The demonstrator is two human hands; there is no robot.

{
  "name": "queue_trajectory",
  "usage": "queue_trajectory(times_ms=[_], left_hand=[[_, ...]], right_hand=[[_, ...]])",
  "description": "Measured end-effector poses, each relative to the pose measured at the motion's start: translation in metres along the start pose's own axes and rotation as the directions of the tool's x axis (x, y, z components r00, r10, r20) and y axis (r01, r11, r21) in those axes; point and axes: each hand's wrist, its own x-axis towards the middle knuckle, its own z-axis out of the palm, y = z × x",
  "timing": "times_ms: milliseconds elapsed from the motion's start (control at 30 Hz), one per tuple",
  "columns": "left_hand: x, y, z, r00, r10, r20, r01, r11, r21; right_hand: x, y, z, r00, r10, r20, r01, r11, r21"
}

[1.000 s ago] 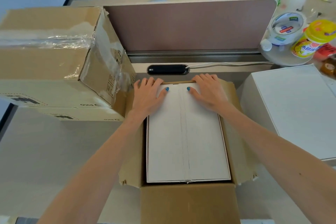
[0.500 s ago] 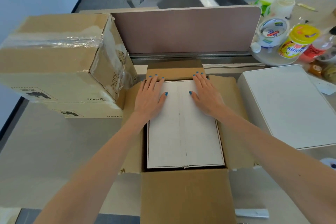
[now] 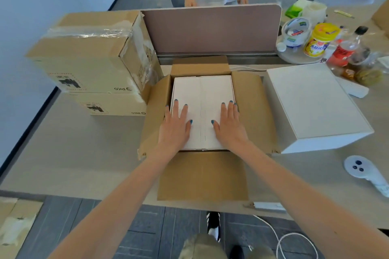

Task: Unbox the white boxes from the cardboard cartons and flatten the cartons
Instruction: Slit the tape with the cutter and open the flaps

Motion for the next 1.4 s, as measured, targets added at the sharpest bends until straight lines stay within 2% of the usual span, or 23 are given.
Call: queue_trajectory(times_ms=[233, 300, 433, 700, 933, 1067, 1267, 1400], left_hand=[[-0.052, 0.006, 0.0, 0.999, -0.038, -0.015, 0.038, 0.999, -0.038], [-0.062, 0.006, 0.002, 0.999, -0.026, -0.021, 0.025, 0.999, -0.048], [-0.069, 0.003, 0.005, 0.999, -0.044, 0.001, 0.044, 0.996, -0.075], [-0.05, -0.001, -0.004, 0.997, -0.072, 0.037, 0.078, 0.976, -0.201], [-0.042, -0.007, -0.012, 0.993, -0.101, 0.061, 0.115, 0.942, -0.315], [-0.037, -0.002, -0.014, 0.989, -0.128, 0.073, 0.143, 0.949, -0.282], [-0.021, 0.01, -0.02, 0.966, -0.188, 0.18, 0.201, 0.978, -0.054], [-0.005, 0.01, -0.023, 0.953, -0.187, 0.24, 0.196, 0.981, -0.013]], right_hand=[[-0.043, -0.011, 0.006, 0.995, 0.091, 0.027, -0.094, 0.99, 0.109], [-0.048, -0.012, 0.004, 0.993, 0.11, 0.033, -0.114, 0.975, 0.193], [-0.041, -0.016, -0.008, 0.982, 0.185, 0.033, -0.182, 0.892, 0.414], [-0.025, -0.028, -0.024, 0.933, 0.356, 0.05, -0.329, 0.79, 0.518], [-0.018, -0.027, -0.034, 0.905, 0.419, 0.076, -0.368, 0.678, 0.637], [-0.02, -0.021, -0.031, 0.91, 0.409, 0.072, -0.352, 0.667, 0.656], [-0.014, -0.026, -0.024, 0.925, 0.372, 0.078, -0.352, 0.763, 0.543], [-0.011, -0.023, -0.023, 0.909, 0.397, 0.127, -0.394, 0.72, 0.571]])
